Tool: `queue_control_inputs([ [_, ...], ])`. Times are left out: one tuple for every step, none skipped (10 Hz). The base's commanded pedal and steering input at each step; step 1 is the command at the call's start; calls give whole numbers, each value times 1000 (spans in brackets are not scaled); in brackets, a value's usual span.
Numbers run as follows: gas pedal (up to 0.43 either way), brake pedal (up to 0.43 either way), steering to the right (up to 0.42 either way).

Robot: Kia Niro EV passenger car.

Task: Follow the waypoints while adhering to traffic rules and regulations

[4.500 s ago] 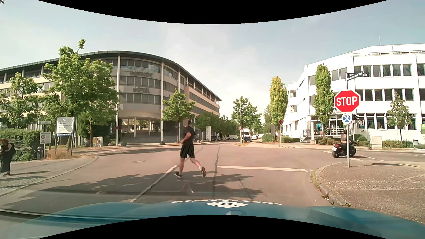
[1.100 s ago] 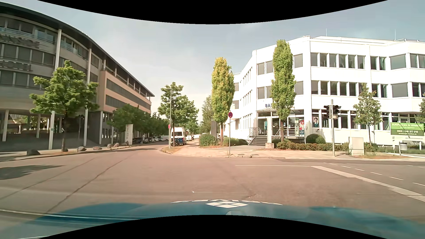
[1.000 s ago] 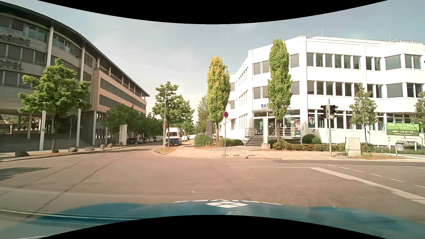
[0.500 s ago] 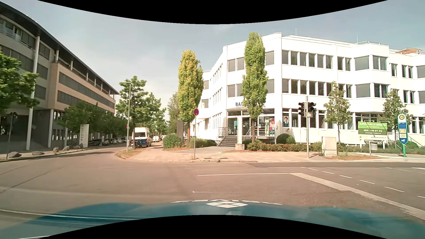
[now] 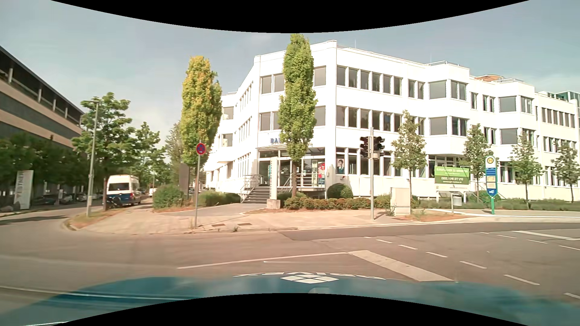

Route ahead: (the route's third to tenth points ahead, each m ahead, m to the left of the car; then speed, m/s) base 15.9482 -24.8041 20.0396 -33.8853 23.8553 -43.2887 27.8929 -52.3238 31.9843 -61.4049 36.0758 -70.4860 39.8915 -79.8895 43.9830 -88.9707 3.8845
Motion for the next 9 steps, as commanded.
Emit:
queue_control_inputs([
  [209, 0, 505],
  [209, 0, 532],
  [209, 0, 545],
  [240, 0, 547],
  [248, 0, 548],
  [248, 0, 564],
  [260, 0, 591],
  [260, 0, 603],
  [280, 0, 595],
])
